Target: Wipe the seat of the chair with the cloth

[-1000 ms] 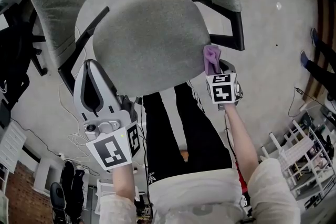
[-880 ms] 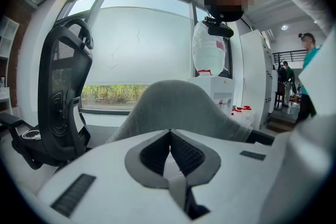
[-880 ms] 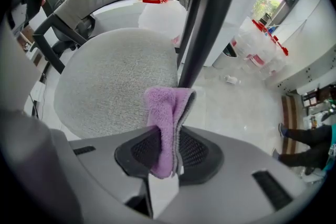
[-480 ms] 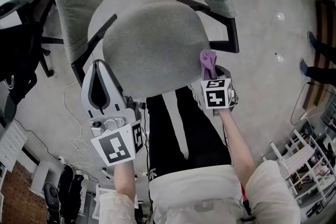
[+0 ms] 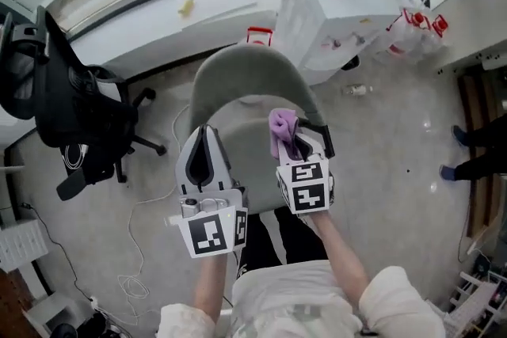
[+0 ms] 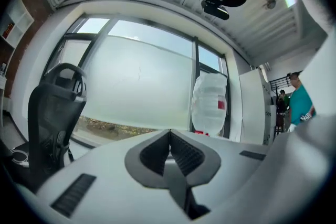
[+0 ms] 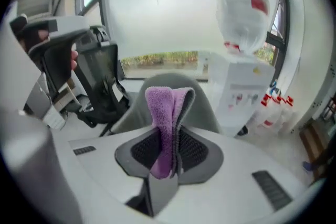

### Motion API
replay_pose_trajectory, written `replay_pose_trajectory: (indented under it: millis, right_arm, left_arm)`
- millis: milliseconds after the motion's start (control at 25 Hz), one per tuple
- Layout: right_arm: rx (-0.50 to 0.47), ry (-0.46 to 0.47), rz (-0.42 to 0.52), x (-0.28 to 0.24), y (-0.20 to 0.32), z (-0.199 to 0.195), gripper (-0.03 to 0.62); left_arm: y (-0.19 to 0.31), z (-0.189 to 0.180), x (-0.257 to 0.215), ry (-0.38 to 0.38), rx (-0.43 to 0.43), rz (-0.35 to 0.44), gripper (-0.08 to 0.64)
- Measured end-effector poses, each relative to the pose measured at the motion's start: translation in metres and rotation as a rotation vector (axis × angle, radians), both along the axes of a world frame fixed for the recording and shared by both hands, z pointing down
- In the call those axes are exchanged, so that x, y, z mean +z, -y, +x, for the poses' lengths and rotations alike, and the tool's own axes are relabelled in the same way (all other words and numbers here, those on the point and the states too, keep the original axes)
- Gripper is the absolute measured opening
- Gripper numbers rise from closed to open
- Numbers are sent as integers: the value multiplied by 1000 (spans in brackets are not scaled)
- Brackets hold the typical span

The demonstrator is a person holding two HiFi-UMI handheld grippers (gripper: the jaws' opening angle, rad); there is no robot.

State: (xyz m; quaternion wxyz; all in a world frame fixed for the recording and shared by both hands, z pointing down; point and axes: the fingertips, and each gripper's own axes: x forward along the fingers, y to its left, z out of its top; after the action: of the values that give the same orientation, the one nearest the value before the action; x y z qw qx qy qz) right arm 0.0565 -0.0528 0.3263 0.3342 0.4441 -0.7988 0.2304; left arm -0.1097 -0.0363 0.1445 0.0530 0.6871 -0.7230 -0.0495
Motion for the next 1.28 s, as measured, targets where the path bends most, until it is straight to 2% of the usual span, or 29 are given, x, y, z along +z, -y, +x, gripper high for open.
replay_pose_trajectory:
  millis: [120, 280, 400, 520, 720, 1000, 1280]
  right_arm:
    - [-41, 93, 163, -112, 7, -25, 92]
    - [-69, 173, 406, -247, 12, -31, 92]
    - [-77, 239, 543, -318, 0, -27, 92]
    - [-82, 320, 629, -364, -11, -24, 92]
    - [-84, 412, 694, -391, -32, -23, 92]
    - [-126, 406, 708, -390, -34, -31, 92]
    - [-152, 389, 704, -388, -34, -41, 92]
  left_arm:
    - [-10, 3, -73, 4, 16, 74, 12]
    - [-17, 8, -171, 49, 55, 233, 12]
    - [-28, 14, -223, 87, 63, 307, 12]
    - [-36, 21, -252, 104, 71, 346, 12]
    - [-51, 32, -266, 177, 87, 354, 12]
    - [-54, 32, -277, 215, 81, 366, 12]
    - [-50, 28, -271, 210, 86, 348, 12]
